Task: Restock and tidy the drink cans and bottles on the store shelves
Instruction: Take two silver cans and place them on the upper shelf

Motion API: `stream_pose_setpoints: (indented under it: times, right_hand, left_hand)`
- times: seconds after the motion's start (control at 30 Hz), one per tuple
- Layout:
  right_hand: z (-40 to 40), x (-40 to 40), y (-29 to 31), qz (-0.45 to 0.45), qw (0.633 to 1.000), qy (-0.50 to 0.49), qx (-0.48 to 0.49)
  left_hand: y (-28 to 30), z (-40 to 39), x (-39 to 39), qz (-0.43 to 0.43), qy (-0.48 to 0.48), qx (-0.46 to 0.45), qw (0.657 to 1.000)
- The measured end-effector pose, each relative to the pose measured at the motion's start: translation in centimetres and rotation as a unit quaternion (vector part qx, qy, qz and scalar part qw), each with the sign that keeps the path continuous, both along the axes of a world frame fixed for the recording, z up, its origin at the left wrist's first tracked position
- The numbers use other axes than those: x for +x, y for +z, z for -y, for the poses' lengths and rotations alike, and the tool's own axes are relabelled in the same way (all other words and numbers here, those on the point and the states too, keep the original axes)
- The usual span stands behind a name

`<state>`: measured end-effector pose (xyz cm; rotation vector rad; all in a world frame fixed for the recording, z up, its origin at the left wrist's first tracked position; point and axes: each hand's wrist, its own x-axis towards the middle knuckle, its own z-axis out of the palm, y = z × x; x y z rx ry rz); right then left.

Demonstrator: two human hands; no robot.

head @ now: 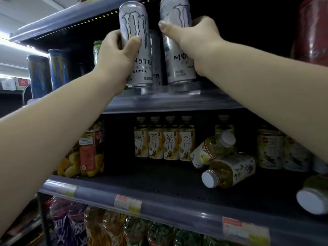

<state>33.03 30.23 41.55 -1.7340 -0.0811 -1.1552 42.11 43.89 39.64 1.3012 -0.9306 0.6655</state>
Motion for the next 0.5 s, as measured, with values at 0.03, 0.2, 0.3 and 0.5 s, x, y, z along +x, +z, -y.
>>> stream_pose_setpoints:
  times: [0.03,0.2,0.3,0.5]
  right_hand:
    - [0.0,0.2,-0.1,0.001,1.0,0.013,0.012]
    - [0.2,1.5,-0.3,-0.006,0.996,0.054,0.065]
    - [0.3,2.1,-0.3,-0.004,0.996,0.052,0.07]
    - [1.1,2.8,-0.5,0.009,1.0,-0.024,0.012]
  left_hand:
    - [0.0,0.1,0.1,-0.001,0.001,0.0,1.0]
    - [0.2,0.3,0.3,-0.009,-0.003,0.007,1.0]
    - [0.1,1.0,0.4,-0.008,0.01,0.016,1.0]
    - [-0.1,1.7,0.8,0.007,0.009,0.045,0.999]
